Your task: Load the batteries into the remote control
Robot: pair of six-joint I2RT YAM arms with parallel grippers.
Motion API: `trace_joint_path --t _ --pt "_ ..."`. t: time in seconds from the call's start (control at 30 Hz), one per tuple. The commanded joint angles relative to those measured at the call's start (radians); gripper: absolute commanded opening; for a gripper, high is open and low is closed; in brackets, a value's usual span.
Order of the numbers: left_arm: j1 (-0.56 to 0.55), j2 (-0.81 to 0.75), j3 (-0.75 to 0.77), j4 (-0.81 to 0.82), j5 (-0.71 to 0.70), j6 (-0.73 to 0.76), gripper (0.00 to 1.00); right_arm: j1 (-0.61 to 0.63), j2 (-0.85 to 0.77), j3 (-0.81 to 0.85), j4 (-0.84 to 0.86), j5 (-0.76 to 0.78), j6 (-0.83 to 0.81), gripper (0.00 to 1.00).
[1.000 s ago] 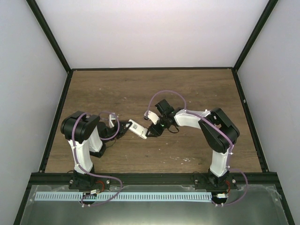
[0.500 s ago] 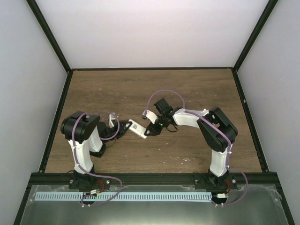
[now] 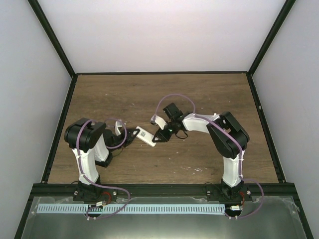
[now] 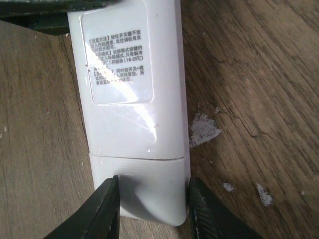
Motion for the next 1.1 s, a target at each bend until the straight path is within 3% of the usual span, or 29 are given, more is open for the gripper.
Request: trace_joint_path --t 0.0,1.07 --pt "-0.01 0.018 -0.012 0.074 0.019 0.03 0.0 -0.01 0.066 -0.004 0.027 0.045 0.009 0.3" --pt "-0.01 0.003 0.016 0.077 0.243 0.086 0.0 -0.105 0.139 0.091 -0.062 0.112 -0.011 0.28"
